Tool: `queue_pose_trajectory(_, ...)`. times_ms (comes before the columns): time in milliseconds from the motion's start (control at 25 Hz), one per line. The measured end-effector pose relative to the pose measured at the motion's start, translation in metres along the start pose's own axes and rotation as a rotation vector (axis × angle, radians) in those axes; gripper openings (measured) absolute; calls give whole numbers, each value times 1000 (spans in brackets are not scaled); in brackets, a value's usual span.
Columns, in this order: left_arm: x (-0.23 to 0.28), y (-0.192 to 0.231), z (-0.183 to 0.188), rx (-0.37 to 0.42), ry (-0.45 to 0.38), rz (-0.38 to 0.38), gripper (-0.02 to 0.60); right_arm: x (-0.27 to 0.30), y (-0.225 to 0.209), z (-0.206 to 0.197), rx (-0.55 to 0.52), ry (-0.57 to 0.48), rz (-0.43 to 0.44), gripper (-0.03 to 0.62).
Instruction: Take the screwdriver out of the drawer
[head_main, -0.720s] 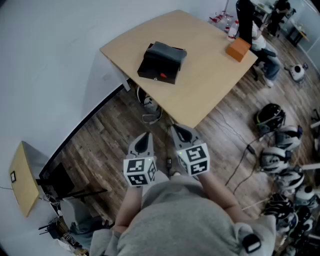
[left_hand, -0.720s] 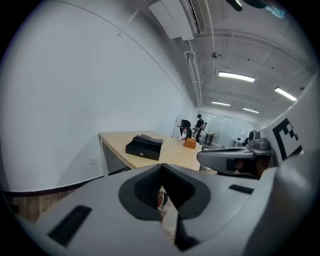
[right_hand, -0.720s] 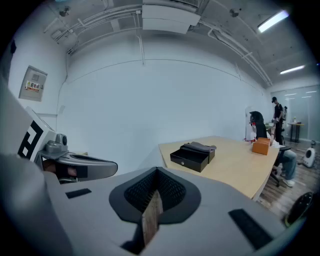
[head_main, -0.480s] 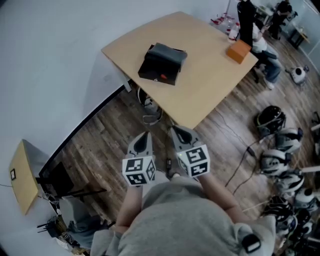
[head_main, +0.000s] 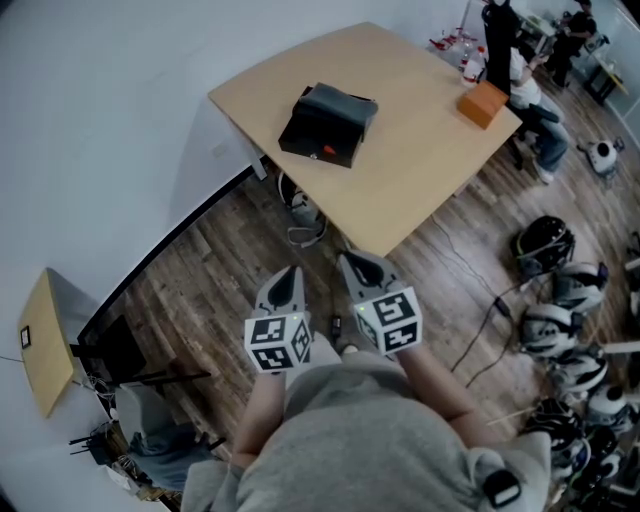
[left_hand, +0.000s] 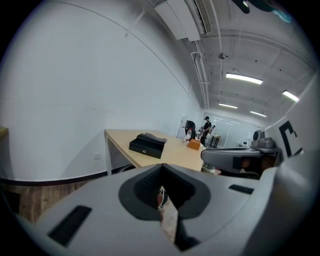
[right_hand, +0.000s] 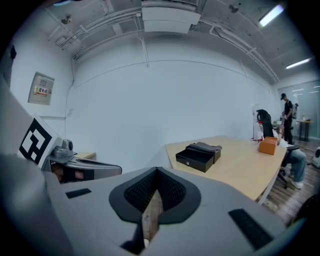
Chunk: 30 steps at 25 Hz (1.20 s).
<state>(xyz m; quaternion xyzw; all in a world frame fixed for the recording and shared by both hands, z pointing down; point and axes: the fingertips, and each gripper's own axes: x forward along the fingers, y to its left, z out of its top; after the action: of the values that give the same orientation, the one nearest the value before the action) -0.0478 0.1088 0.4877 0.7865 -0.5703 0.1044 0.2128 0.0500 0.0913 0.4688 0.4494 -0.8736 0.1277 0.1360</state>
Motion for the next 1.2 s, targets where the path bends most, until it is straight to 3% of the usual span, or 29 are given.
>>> queue_pose_trajectory(400,40,17,14,2,25,-30,2,47,-30,15,-1,13,-40,-1)
queue_pose_trajectory(1200,192,98,112,31,47,-107,2,215,-109,86,-31,101,-98,0)
